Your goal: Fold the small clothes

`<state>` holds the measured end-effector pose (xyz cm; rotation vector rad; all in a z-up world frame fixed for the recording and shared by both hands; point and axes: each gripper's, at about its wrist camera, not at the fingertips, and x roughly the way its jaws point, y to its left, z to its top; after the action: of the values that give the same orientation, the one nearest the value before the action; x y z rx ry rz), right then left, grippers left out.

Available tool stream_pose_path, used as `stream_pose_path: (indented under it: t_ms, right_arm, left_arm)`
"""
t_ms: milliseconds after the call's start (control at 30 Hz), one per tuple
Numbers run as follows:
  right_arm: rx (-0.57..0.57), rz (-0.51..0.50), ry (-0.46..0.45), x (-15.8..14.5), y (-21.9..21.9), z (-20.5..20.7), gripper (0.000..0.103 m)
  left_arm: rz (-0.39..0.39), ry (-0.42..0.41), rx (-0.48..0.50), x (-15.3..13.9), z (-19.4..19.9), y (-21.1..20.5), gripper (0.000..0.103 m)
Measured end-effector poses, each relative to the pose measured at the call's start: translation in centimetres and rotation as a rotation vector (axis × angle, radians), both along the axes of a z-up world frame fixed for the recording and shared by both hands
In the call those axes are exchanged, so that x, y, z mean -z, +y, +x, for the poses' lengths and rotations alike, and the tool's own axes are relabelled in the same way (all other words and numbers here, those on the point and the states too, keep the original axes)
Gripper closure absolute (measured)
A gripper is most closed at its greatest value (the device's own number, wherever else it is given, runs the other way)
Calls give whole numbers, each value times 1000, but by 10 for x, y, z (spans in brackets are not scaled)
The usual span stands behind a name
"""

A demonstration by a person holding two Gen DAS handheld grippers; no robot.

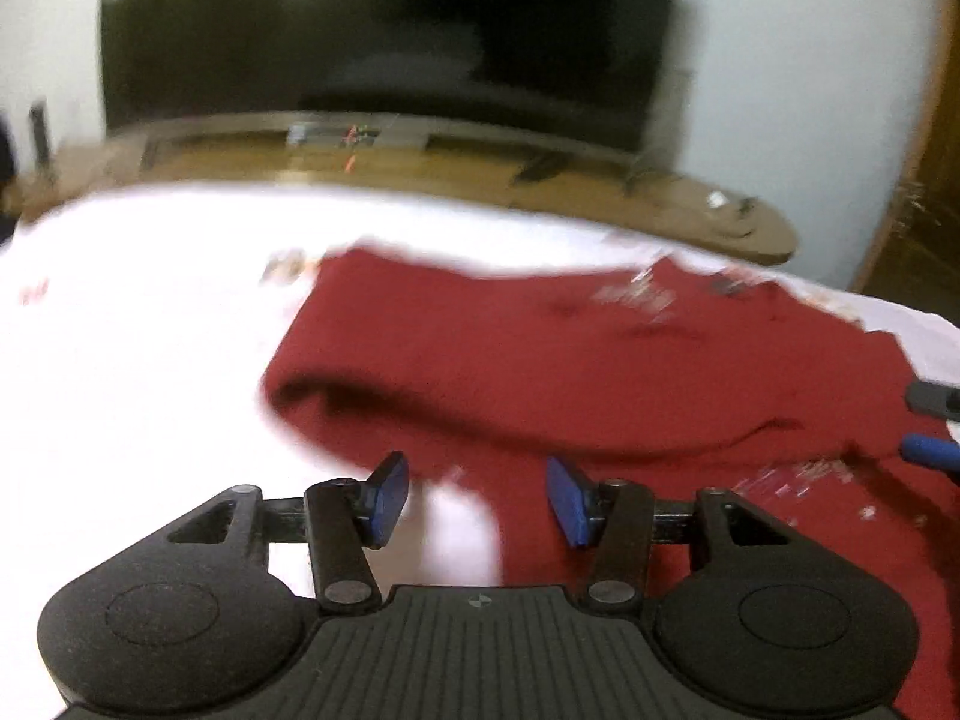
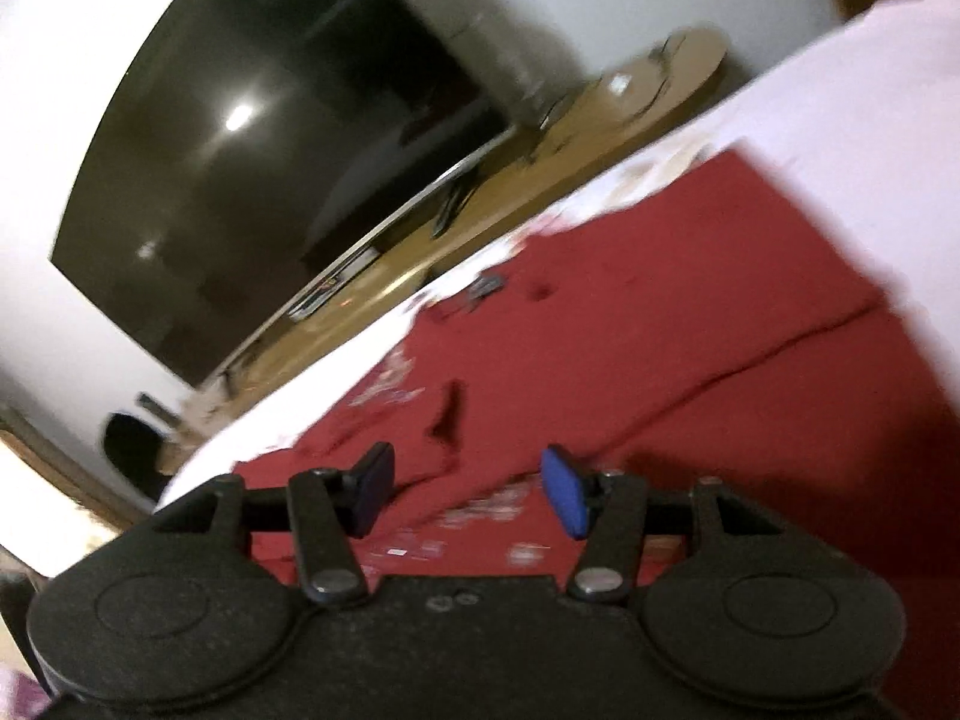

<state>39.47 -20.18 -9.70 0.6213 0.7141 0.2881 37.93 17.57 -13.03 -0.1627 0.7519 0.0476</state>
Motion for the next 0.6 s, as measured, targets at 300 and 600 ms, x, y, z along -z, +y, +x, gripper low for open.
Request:
stream_pose_path:
  t_ms: [300,600]
  right_arm:
    - [-48,50,122,35,39,52,58]
    - [-79,-133,-11,9,49,52,98]
  left_arm:
    - [-16,21,-9,19,-3,13,53]
    - [16,24,19,28,27,-4,53]
